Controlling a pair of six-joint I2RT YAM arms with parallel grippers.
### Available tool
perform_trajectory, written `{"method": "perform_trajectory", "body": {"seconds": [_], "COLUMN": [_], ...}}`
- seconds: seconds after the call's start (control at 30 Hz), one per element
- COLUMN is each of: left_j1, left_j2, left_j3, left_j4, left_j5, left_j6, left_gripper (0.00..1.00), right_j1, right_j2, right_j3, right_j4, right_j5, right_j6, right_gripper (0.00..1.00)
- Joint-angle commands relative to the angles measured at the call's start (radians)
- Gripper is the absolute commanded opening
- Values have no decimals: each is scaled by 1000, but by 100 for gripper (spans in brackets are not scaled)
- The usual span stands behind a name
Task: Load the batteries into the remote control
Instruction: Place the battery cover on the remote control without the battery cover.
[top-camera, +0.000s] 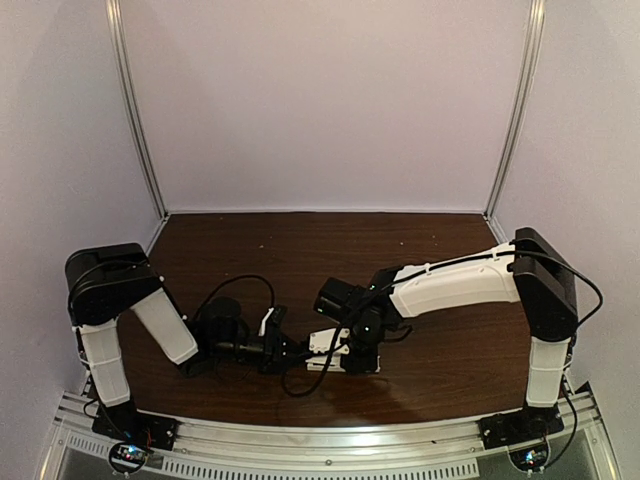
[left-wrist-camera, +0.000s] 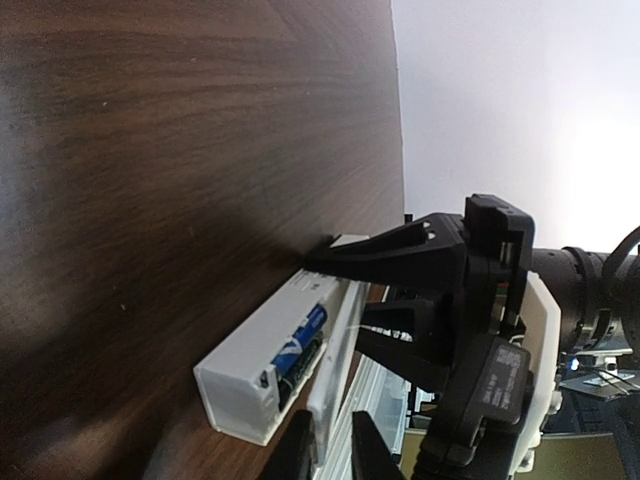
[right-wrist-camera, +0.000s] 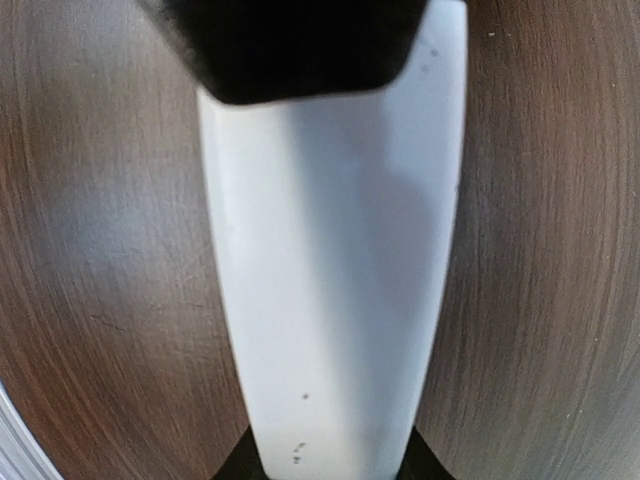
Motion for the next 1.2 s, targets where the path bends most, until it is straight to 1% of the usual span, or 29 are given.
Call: {"method": "perform_trajectory", "body": {"seconds": [0.0,0.1,0.17,0.23,0.3,0.37,0.43,0.53,0.63,0.73,0.87,1.0,1.17], "left_j1": [-5,-5,-4,-4,-5,-4,-4,-4,-4,-4,-5,-6,-5], "left_j2": [3,-19,-39,-66,-89,-115,-137,-160,-173,-182,-199,-225,-253], "left_j3": [-15,-24,-22,-23,-7,9,18,37,66,89,94,78,79], "left_j4": [41,32,-6,-49,-120,-196,-261,-353,-431,-482,-514,-526,-563], "left_j5": [1,-12,-19,-33,-33,-40,-55,-79,-97,-107,-123,-153,-179], "left_j6": [-8,1,17,38,71,115,143,184,236,271,288,286,307], "left_gripper": [16,20,23,27,34,38,39,36,33,33,40,50,55], "right_j1": [3,3,3,3,4,3,4,3,3,4,3,-1,-13], "right_j2": [33,31,32,33,33,34,34,34,32,27,5,-35,-127], "right_j3": [12,11,12,11,10,11,11,11,13,14,12,7,-2], "right_j4": [-28,-27,-28,-28,-28,-29,-30,-30,-33,-32,-17,9,65], "right_j5": [-4,-4,-5,-7,-6,-8,-8,-9,-11,-12,-13,-15,-7], "right_j6": [9,9,8,7,7,6,6,7,9,9,13,27,53], "right_gripper": [29,29,29,31,31,32,32,34,40,52,62,70,83]}}
